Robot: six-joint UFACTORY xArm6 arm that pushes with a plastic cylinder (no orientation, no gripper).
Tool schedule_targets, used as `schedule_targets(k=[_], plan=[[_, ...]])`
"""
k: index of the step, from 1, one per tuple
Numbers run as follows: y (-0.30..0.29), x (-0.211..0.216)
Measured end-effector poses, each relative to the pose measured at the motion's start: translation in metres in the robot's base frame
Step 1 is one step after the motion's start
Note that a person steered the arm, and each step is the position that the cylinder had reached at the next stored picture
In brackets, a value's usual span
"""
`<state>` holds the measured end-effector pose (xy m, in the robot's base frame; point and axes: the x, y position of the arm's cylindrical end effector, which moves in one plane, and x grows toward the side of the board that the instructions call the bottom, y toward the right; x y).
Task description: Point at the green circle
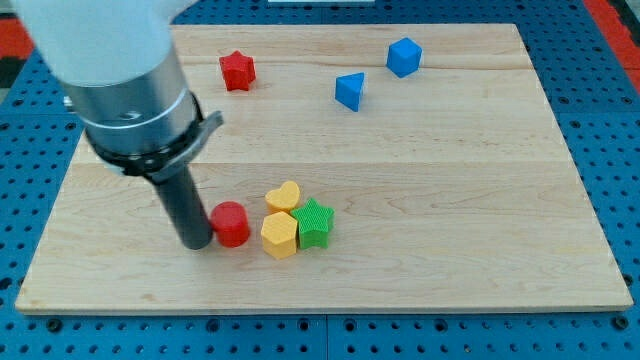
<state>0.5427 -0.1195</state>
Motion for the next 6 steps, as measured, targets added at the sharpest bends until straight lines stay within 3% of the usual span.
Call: schedule_targets(k=[2, 4, 6], plan=[[-0.005, -0.007], [-0.109, -0.057], [-0.155, -0.179]])
